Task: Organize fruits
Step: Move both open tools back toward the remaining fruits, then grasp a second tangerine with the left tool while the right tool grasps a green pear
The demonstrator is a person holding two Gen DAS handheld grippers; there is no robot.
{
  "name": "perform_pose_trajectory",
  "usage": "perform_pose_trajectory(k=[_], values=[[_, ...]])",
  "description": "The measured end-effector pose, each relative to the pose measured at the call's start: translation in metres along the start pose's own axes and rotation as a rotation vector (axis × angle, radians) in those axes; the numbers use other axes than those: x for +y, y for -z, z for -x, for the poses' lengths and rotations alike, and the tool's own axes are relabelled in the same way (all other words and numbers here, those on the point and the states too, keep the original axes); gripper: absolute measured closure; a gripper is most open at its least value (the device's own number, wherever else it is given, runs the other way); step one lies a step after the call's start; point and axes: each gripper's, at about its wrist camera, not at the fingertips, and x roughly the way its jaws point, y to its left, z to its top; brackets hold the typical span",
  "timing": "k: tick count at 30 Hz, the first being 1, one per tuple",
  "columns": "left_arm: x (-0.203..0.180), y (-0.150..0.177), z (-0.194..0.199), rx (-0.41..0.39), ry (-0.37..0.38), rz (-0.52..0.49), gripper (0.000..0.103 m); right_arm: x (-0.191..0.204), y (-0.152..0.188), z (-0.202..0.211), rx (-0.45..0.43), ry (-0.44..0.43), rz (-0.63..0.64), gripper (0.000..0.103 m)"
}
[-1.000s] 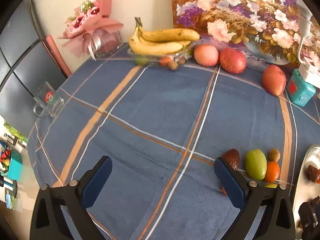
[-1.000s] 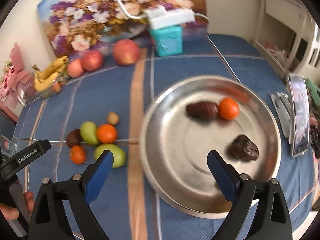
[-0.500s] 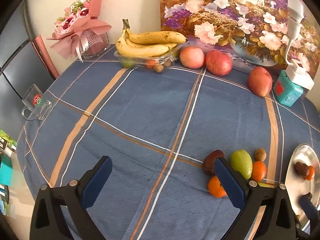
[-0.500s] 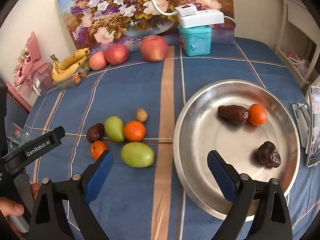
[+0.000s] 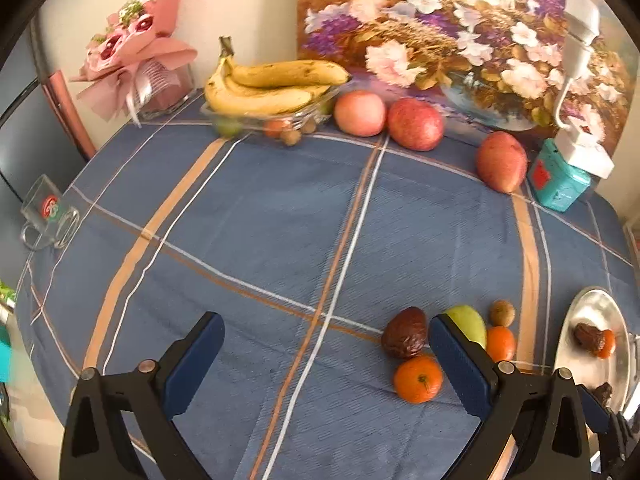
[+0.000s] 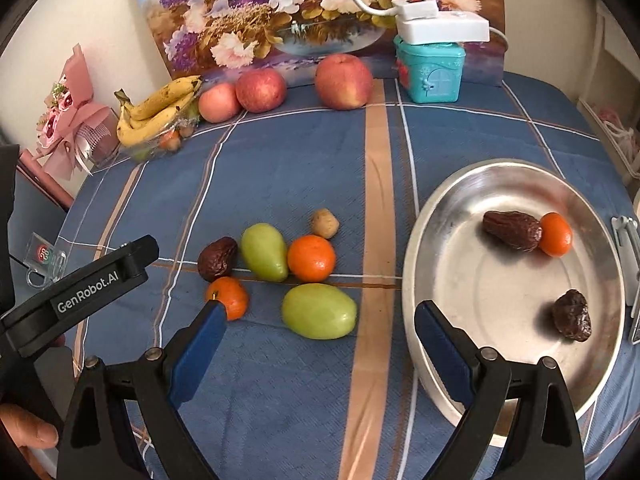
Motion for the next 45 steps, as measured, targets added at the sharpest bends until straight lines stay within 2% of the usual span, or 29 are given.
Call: perform_pose_trajectory(k=[8,12,16,18,20,26,30,33,36,39,41,42,43,45], values=[[-0.017,-0.004,-0.009,0.032,0.079,-0.06,0.0,0.001,-0.008,-0.001,-0.003,0.01,-0.011,0.008],[-0.015,-0.004,-0.019,0.081,0.126,-0.027,0.0,0.002,-0.013,-0.005,-0.002,0.021,-0.014,0.008],[-0.016,-0.001,-0.023,0.102,0.141,-0.024,0.001,0.005,-0.017,-0.009,-0.001,0.027,-0.005,0.009],[-0.016,0.001,-0.025,0.117,0.169,-0.014,0.001,0.007,-0.018,-0.012,0.004,0.033,0.004,0.011],[-0.017,0.004,-0.03,0.145,0.192,-0.003,0.001,0.009,-0.018,-0.015,0.012,0.035,0.01,0.02],[-0.017,0.019,-0.056,0.265,0.227,0.033,0.007,0.009,-0.013,-0.026,0.052,0.035,0.013,0.02],[-0.016,0.025,-0.064,0.304,0.23,0.047,0.011,0.006,-0.006,-0.042,0.113,0.046,0.007,0.02],[-0.017,0.028,-0.067,0.326,0.25,0.059,0.018,0.011,-0.003,-0.045,0.119,0.077,0.047,0.023],[-0.02,0.029,-0.066,0.329,0.254,0.053,0.024,0.011,0.001,-0.049,0.138,0.065,0.04,0.024],[-0.024,0.03,-0.064,0.336,0.273,0.056,0.039,0.008,0.003,-0.054,0.155,0.07,0.032,0.031],[-0.027,0.031,-0.062,0.343,0.311,0.068,0.056,0.007,0.002,-0.054,0.156,0.073,0.026,0.038],[-0.028,0.031,-0.062,0.35,0.332,0.076,0.061,0.006,0.002,-0.054,0.156,0.07,0.021,0.039],[-0.029,0.031,-0.061,0.355,0.346,0.083,0.064,0.005,0.002,-0.053,0.154,0.068,0.017,0.04],[-0.03,0.031,-0.059,0.352,0.343,0.08,0.064,0.005,0.001,-0.052,0.153,0.061,0.016,0.048]])
